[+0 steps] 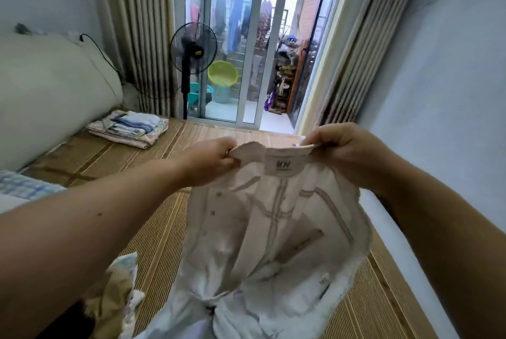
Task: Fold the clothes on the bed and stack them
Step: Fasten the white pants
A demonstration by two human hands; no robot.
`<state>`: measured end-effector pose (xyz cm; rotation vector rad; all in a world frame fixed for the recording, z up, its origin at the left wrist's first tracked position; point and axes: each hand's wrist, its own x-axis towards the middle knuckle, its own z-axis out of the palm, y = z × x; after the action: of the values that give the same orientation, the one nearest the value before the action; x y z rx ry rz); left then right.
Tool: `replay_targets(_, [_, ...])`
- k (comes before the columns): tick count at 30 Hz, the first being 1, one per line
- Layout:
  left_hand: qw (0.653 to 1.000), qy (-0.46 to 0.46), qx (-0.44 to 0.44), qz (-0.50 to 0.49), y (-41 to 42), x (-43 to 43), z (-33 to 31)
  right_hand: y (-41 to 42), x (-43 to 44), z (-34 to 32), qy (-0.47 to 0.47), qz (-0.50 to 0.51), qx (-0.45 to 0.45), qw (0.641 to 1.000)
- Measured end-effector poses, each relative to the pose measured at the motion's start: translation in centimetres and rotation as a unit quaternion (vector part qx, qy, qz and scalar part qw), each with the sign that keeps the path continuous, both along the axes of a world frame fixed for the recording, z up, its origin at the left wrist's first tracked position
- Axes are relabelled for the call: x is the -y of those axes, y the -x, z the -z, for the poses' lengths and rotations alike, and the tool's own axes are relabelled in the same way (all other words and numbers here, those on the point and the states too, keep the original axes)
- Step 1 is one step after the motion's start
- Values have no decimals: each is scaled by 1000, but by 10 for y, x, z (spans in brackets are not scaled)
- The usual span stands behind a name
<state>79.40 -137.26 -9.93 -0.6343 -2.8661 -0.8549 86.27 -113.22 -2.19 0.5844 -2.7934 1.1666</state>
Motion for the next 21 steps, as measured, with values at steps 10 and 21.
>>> replay_targets(10, [938,-320,72,-116,3,-1,-21,-14,-35,161,-38,184,59,980])
replay_targets(21, [838,-513,142,-118,-16,23,-65,22,7,245,105,190,222,951])
